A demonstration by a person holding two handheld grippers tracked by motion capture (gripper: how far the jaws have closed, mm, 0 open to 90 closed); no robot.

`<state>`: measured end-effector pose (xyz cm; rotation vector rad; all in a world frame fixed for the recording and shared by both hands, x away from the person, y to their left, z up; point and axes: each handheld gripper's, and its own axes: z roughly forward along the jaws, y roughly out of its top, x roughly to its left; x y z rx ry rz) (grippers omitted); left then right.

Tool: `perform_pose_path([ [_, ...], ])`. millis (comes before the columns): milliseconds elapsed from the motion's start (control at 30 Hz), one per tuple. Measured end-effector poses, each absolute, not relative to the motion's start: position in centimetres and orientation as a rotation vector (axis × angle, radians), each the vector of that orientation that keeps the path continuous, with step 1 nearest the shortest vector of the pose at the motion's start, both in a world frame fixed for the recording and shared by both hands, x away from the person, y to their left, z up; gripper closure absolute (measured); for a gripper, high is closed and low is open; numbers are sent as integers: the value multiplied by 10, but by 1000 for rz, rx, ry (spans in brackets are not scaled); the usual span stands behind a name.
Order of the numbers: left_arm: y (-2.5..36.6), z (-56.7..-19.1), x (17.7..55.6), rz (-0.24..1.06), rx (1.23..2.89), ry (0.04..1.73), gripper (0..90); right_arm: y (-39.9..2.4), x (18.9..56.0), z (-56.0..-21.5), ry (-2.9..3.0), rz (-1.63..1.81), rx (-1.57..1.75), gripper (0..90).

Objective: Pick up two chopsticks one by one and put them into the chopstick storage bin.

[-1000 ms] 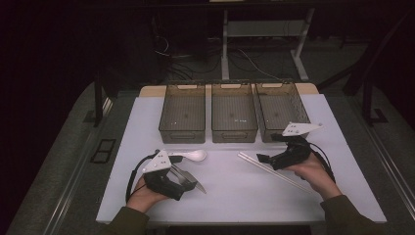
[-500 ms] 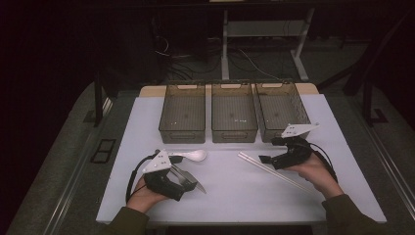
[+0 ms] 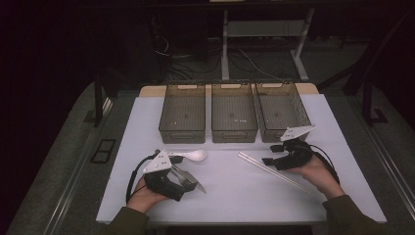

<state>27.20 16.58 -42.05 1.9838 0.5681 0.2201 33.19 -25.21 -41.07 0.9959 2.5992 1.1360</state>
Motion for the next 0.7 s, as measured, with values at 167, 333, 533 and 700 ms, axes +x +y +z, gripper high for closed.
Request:
perform_pose_path([
  [167, 166, -420, 271, 221, 1983, 565, 0, -253, 332, -412, 2613, 1103, 990, 470],
  [333, 166, -420, 271, 220, 1978, 567, 0, -254, 333, -414, 2637, 1088, 1000, 555],
  [533, 166, -420, 271, 221, 1986, 563, 0, -254, 333, -420, 2692, 1035, 985, 650],
  [700, 166, -420, 271, 218, 1987, 564, 0, -253, 331, -425, 2728, 988, 972, 701],
])
